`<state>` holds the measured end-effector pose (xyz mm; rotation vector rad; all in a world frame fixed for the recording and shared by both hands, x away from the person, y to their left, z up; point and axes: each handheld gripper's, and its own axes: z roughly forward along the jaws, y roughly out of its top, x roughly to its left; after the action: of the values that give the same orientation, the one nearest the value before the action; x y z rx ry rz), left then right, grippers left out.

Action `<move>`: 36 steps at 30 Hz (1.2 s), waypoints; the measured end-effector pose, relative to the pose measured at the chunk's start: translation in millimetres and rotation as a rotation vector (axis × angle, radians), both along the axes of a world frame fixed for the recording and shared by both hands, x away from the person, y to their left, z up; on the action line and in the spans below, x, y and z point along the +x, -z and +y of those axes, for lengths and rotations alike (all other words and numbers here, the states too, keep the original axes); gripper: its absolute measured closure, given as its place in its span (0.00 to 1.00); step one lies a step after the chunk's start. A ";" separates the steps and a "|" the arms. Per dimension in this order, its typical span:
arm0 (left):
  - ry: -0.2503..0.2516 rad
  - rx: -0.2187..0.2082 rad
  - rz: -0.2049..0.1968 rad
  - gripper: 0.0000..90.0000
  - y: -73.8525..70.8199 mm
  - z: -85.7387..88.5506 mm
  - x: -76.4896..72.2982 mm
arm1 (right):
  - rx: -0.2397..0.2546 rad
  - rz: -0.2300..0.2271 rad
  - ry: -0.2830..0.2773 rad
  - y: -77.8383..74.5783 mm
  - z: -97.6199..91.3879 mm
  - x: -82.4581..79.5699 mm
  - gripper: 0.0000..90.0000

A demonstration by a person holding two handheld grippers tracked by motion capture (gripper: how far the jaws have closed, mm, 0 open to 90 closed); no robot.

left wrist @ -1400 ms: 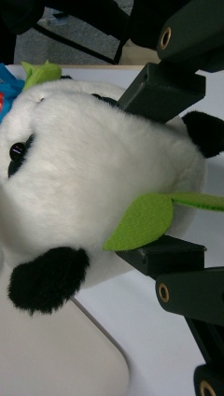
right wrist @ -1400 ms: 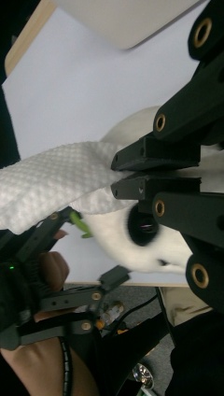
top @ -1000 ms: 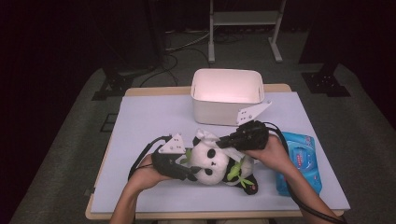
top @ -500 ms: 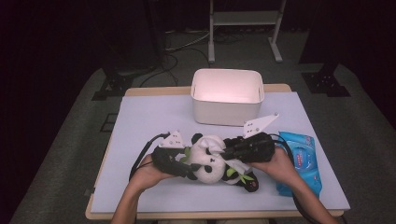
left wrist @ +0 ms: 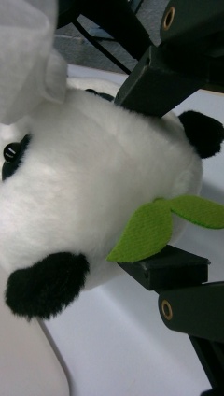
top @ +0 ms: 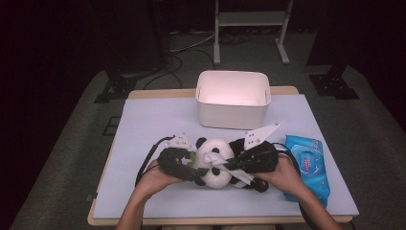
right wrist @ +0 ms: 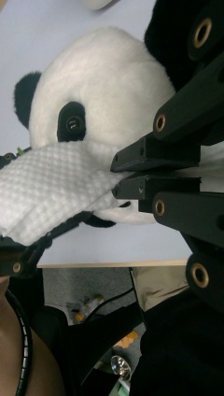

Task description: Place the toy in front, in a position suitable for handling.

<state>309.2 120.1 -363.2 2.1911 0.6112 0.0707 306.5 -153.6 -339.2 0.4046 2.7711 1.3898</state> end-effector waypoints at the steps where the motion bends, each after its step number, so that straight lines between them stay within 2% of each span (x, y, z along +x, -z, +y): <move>1: 0.012 0.004 0.005 0.32 0.8 -0.1 -0.4 | -0.004 0.001 0.001 0.5 -0.7 0.6 0.94; 5: 0.044 0.010 0.020 0.32 1.6 1.8 0.7 | 0.006 0.009 0.018 1.8 -3.8 2.5 0.94; 10: 0.076 0.037 0.013 0.33 2.7 2.4 -0.9 | -0.003 -0.008 0.022 1.5 -2.0 3.4 0.94; 15: 0.103 0.027 -0.001 0.37 1.9 2.6 -2.6 | 0.011 -0.001 0.038 -0.1 -7.3 7.6 0.94; 20: 0.103 0.025 -0.003 0.41 1.8 2.9 -2.5 | 0.016 -0.008 0.045 0.2 -8.9 7.0 0.94; 26: 0.135 0.016 0.008 0.42 1.7 5.0 -2.4 | 0.019 -0.007 0.044 0.3 -9.5 8.4 0.94; 29: 0.170 0.024 0.000 0.42 2.5 5.0 -3.8 | 0.026 -0.009 0.056 -0.6 -12.2 10.0 0.94; 35: 0.145 0.030 -0.003 0.46 4.5 4.1 -2.8 | 0.036 -0.019 0.054 -0.4 -13.0 8.5 0.94; 36: 0.140 0.027 0.003 0.47 5.3 5.0 -2.4 | 0.040 -0.035 0.053 -0.4 -11.1 4.2 0.94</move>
<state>306.8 125.1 -368.5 2.2541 0.4597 0.0023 310.7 -164.7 -338.8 0.4474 2.6884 1.4289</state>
